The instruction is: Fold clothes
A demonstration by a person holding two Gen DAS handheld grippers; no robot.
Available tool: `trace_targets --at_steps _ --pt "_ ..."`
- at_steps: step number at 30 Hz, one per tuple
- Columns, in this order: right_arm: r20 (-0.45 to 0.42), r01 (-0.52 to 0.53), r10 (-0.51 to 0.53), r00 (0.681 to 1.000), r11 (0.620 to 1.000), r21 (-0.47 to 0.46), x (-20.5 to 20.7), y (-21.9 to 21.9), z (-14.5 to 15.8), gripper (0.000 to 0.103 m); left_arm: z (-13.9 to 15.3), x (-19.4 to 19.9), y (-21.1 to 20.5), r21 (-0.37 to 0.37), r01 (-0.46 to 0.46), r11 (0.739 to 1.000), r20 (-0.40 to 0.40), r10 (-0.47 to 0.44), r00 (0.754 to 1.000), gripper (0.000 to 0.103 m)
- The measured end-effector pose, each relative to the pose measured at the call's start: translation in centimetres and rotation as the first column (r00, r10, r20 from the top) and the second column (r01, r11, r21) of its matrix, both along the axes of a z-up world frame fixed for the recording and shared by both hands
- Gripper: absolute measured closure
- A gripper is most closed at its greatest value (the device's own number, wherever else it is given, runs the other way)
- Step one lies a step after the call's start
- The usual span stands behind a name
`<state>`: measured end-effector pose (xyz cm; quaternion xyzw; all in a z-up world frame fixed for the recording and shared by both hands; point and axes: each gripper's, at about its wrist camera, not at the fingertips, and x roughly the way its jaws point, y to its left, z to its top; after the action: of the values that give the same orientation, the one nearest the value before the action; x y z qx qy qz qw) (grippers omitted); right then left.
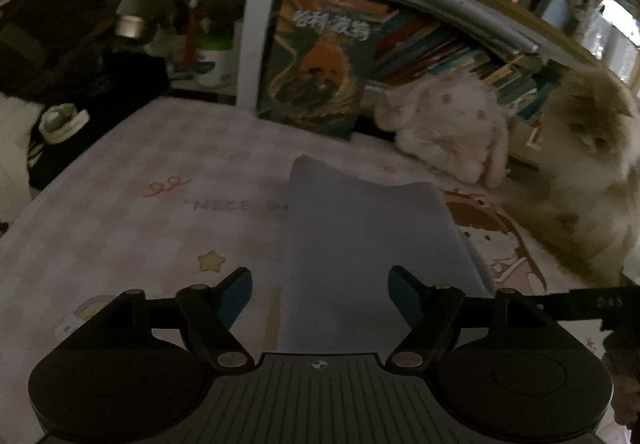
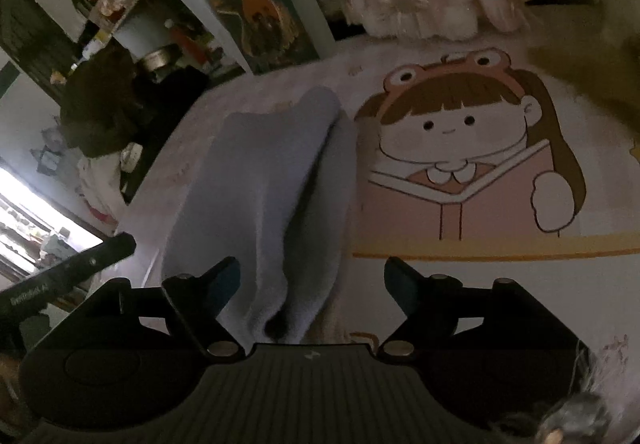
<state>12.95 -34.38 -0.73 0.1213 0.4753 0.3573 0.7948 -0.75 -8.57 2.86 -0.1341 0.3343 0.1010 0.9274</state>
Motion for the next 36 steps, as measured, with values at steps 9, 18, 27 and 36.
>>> trace_targets --at_steps 9,18,27,36 --pt "-0.053 0.039 -0.040 0.998 0.999 -0.026 0.5 0.5 -1.1 0.022 -2.4 1.2 2.4 -0.104 -0.014 0.994 -0.080 0.006 0.997 0.026" --pt "-0.108 0.082 -0.086 0.990 0.996 -0.042 0.7 2.7 -1.9 0.022 -4.4 3.8 6.2 -0.270 -0.001 0.963 -0.092 -0.025 0.995 0.026" --pt "-0.094 0.173 -0.179 0.979 0.982 -0.072 0.4 4.6 -1.9 0.041 -6.1 5.8 8.1 -0.413 0.068 0.908 -0.096 -0.118 0.988 0.026" --pt "-0.004 0.186 -0.188 0.982 0.974 -0.131 -1.0 5.9 -0.5 0.071 -6.3 6.4 7.0 -0.454 0.147 0.878 -0.081 -0.205 0.975 0.053"
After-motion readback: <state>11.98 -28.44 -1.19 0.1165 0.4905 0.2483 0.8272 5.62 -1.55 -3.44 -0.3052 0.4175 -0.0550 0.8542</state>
